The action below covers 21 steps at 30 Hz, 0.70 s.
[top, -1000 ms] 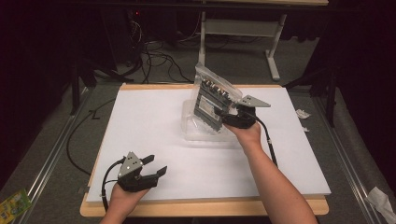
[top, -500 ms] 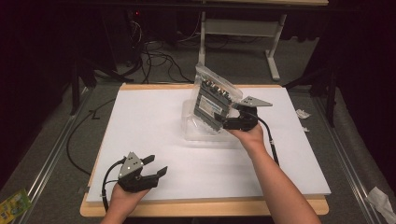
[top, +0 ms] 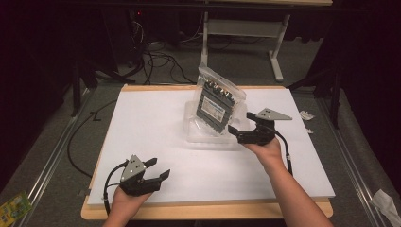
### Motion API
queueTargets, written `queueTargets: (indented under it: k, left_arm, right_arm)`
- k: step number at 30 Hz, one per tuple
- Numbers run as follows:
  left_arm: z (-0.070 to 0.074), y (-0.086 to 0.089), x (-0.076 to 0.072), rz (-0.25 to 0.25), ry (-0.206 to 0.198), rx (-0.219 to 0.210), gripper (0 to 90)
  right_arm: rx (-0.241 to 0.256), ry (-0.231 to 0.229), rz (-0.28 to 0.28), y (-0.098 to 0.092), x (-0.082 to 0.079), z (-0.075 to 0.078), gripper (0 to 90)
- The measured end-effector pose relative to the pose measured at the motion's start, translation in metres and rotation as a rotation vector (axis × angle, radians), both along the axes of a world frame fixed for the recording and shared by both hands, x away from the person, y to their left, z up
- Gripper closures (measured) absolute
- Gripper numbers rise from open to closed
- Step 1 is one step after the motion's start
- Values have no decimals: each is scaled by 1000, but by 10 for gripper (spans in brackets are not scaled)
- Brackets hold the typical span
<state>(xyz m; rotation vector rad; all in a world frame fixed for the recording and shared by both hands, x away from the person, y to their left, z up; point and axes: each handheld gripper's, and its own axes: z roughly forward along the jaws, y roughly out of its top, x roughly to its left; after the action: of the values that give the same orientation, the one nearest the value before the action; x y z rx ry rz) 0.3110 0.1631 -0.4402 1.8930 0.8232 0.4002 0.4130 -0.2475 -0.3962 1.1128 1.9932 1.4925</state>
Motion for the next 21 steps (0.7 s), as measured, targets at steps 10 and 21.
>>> queueTargets:
  k: [10, 21]
  left_arm:
    - [-1, -2, -1, -6, 0, 17, 342]
    - [-1, -6, -3, -10, -15, 35, 327]
  right_arm:
    - [-6, 4, -21, -36, -59, -6, 4]
    - [38, -47, -90, -77, -133, -31, 0]
